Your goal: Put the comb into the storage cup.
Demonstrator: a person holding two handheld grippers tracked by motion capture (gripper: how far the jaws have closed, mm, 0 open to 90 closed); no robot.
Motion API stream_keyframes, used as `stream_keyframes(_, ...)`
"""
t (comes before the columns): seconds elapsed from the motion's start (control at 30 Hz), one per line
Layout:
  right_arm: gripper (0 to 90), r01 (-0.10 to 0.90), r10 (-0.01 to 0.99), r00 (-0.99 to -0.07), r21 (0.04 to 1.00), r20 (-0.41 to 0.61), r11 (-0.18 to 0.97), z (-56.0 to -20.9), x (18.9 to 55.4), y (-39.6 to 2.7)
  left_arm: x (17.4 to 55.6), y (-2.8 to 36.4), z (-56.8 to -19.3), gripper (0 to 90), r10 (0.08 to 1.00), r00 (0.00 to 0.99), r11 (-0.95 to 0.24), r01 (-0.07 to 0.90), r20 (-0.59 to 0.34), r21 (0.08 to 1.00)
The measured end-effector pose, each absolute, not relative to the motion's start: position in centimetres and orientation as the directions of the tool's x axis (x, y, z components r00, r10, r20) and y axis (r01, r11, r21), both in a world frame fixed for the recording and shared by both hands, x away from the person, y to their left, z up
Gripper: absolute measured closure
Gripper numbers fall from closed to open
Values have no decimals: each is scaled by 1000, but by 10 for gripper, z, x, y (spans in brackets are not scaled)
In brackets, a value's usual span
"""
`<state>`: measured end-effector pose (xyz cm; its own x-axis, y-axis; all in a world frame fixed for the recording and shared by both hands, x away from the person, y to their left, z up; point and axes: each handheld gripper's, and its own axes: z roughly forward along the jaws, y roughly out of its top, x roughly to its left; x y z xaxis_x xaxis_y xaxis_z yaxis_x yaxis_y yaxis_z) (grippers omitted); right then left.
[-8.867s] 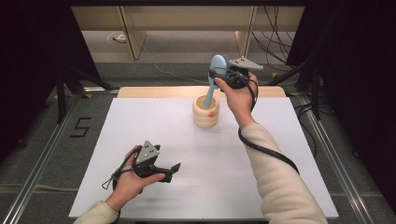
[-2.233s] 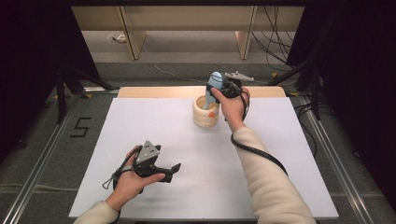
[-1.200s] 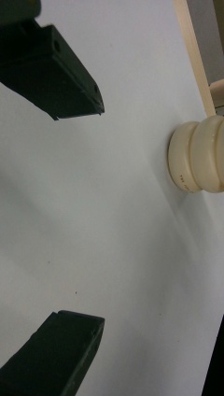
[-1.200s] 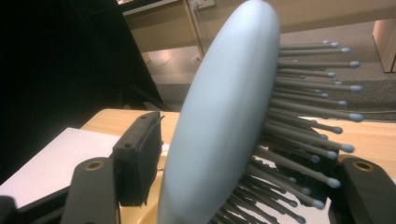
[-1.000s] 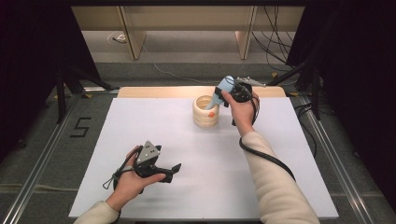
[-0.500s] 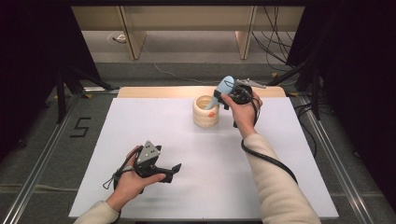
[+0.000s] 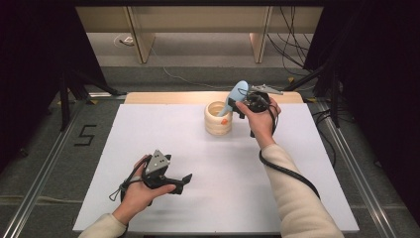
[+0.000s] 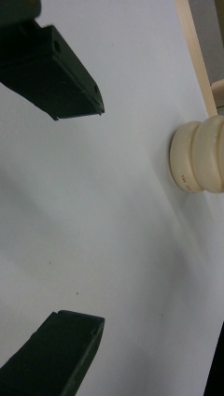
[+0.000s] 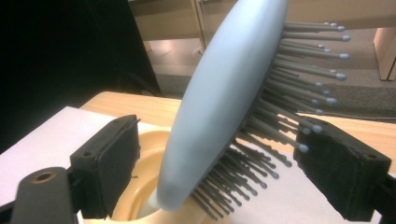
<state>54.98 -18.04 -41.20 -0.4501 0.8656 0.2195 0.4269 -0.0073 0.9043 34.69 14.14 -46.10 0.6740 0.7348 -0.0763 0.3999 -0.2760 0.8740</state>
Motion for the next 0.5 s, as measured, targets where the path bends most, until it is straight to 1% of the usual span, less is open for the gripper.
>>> stream_keyframes(0.5, 137, 417, 854, -484, 908, 191, 33, -406, 535, -185, 347, 142, -461, 4, 737, 672, -278, 400, -73, 873)
